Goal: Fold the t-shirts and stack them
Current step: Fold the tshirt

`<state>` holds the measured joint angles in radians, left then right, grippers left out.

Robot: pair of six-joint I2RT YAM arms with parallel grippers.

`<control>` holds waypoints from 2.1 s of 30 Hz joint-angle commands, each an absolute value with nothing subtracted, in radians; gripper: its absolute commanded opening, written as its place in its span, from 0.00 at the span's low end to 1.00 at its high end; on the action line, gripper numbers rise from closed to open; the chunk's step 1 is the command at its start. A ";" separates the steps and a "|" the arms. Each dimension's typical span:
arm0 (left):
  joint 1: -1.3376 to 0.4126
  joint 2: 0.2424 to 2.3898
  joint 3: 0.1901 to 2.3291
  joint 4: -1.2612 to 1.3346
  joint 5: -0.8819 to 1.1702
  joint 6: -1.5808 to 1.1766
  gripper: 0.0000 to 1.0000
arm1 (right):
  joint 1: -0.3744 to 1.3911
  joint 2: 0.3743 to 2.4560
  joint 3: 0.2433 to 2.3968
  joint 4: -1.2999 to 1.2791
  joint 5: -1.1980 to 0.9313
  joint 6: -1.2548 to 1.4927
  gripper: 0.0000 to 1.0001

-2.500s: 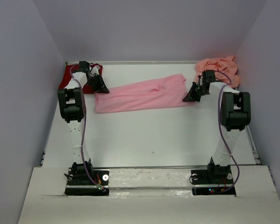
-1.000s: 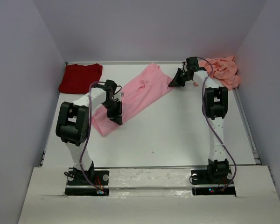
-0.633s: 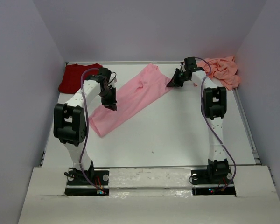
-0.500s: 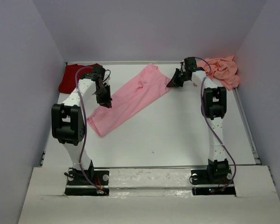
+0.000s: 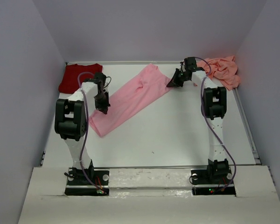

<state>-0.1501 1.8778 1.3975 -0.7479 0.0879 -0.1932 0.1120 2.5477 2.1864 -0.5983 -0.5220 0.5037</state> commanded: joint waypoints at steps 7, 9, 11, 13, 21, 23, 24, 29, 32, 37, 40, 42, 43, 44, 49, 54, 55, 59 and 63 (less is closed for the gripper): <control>-0.138 1.962 1.367 -0.709 0.026 -0.183 0.00 | 0.109 2.525 2.164 -0.609 -0.508 0.472 0.00; -0.137 1.993 1.361 -0.710 0.035 -0.178 0.00 | 0.109 2.525 2.166 -0.609 -0.509 0.472 0.00; -0.138 2.009 1.345 -0.715 0.061 -0.176 0.00 | 0.109 2.530 2.174 -0.609 -0.514 0.472 0.00; -0.146 2.017 1.321 -0.715 0.067 -0.178 0.00 | 0.109 2.533 2.178 -0.609 -0.512 0.476 0.00; -0.219 1.980 1.230 -0.738 0.080 -0.176 0.00 | 0.109 2.592 2.240 -0.609 -0.548 0.495 0.00; -0.264 1.985 1.215 -0.749 0.090 -0.190 0.00 | 0.109 2.603 2.256 -0.603 -0.560 0.505 0.00; -0.281 1.997 1.212 -0.755 0.098 -0.193 0.00 | 0.109 2.608 2.258 -0.591 -0.564 0.511 0.00; -0.376 2.034 1.204 -0.752 0.149 -0.227 0.00 | 0.118 2.615 2.282 -0.569 -0.591 0.512 0.00; -0.428 2.057 1.223 -0.758 0.175 -0.238 0.00 | 0.129 2.626 2.307 -0.555 -0.626 0.502 0.00; -0.541 2.074 1.273 -0.784 0.209 -0.265 0.00 | 0.150 2.634 2.330 -0.517 -0.670 0.486 0.00; -0.592 2.079 1.293 -0.801 0.233 -0.282 0.00 | 0.169 2.637 2.345 -0.483 -0.693 0.489 0.00; -0.638 2.077 1.298 -0.807 0.253 -0.291 0.00 | 0.169 2.651 2.362 -0.453 -0.706 0.500 0.00; -0.653 2.075 1.299 -0.808 0.259 -0.296 0.00 | 0.169 2.657 2.374 -0.445 -0.713 0.503 0.00; -0.667 2.075 1.302 -0.810 0.267 -0.305 0.00 | 0.169 2.664 2.406 -0.439 -0.724 0.508 0.00; -0.755 2.079 1.319 -0.818 0.299 -0.331 0.00 | 0.169 2.706 2.461 -0.339 -0.787 0.558 0.00; -0.795 2.105 1.365 -0.821 0.316 -0.359 0.00 | 0.189 2.715 2.456 -0.250 -0.830 0.600 0.00; -0.804 2.111 1.385 -0.821 0.321 -0.360 0.00 | 0.198 2.717 2.456 -0.249 -0.830 0.598 0.00; -0.824 2.144 1.453 -0.834 0.324 -0.373 0.00 | 0.198 2.720 2.456 -0.238 -0.840 0.595 0.00; -0.834 2.192 1.535 -0.848 0.331 -0.385 0.00 | 0.198 2.689 2.454 -0.213 -0.858 0.572 0.00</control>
<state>-0.8177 2.1239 1.4837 -0.9768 0.3771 -0.3733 0.1864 2.7110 2.4130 -0.2966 -0.8135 0.5827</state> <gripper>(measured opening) 0.014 0.010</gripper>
